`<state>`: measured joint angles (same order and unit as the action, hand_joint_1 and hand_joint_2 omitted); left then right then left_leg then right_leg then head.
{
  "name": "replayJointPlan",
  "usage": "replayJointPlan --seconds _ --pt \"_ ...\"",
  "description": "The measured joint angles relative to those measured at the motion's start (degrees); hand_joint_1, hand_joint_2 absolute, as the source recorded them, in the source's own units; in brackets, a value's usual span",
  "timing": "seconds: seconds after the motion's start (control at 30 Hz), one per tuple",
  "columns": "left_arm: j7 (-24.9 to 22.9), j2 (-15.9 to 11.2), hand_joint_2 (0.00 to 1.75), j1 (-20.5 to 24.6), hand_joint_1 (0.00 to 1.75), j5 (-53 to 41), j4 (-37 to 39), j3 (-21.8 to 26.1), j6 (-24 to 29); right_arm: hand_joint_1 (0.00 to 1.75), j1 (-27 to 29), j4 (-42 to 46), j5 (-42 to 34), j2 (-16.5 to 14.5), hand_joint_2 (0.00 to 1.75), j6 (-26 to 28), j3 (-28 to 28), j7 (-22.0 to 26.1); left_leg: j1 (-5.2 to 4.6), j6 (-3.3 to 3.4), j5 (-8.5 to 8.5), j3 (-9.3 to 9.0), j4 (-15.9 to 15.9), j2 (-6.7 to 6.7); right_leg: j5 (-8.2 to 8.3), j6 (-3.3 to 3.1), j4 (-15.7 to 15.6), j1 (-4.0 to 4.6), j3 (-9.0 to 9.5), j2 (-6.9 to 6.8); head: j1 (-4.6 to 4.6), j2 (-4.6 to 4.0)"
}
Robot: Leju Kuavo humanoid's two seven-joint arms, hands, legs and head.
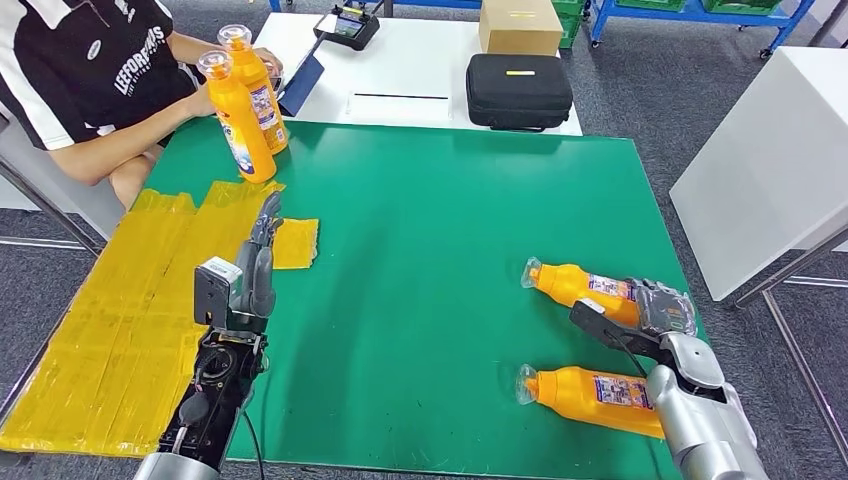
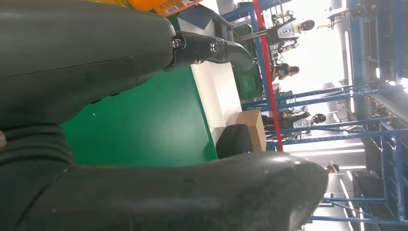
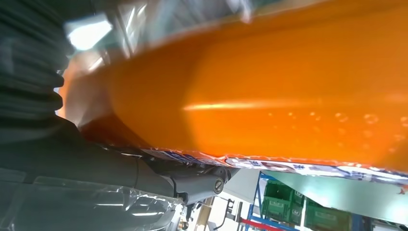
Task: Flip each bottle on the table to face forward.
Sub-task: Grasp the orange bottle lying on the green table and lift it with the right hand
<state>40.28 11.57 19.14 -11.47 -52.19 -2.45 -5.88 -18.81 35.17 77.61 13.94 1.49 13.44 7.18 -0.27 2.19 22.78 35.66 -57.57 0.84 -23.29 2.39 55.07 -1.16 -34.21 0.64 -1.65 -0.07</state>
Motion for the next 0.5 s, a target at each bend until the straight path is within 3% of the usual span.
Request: replayJointPlan --seconds 0.17,0.27,0.4,0.5 --pt "0.0 0.09 0.0 0.02 0.0 -0.01 0.11 0.0 0.08 1.75 -0.06 -0.23 0.07 -0.05 1.75 0.32 -0.1 -0.5 0.0 0.0 0.03 -0.02 0.0 0.02 -0.03 0.02 -0.01 0.0 0.02 -0.01 0.01 0.0" --pt "0.0 0.11 0.0 0.0 0.0 -0.02 0.11 0.01 0.4 1.75 0.36 -0.22 0.57 -0.41 1.75 4.35 -0.3 -0.82 0.0 0.0 0.02 0.0 0.0 0.04 -0.03 0.03 0.0 0.0 0.07 -0.02 0.01 0.0" --pt "-0.11 0.11 1.75 -0.4 0.0 0.04 -0.08 0.04 0.42 1.75 1.25 1.38 -0.71 -2.12 1.75 14.24 -0.53 2.24 0.0 -0.01 0.04 0.05 0.01 0.01 -0.01 0.05 0.01 0.01 0.07 0.0 0.0 0.0" --pt "-0.5 0.31 1.75 -1.5 0.0 0.86 -1.33 0.07 -1.44 1.75 3.36 7.49 -11.33 -5.49 1.75 22.05 0.09 11.69 0.01 -0.03 0.04 0.16 0.01 -0.03 -0.01 0.05 0.03 0.02 -0.08 0.0 -0.01 0.0"
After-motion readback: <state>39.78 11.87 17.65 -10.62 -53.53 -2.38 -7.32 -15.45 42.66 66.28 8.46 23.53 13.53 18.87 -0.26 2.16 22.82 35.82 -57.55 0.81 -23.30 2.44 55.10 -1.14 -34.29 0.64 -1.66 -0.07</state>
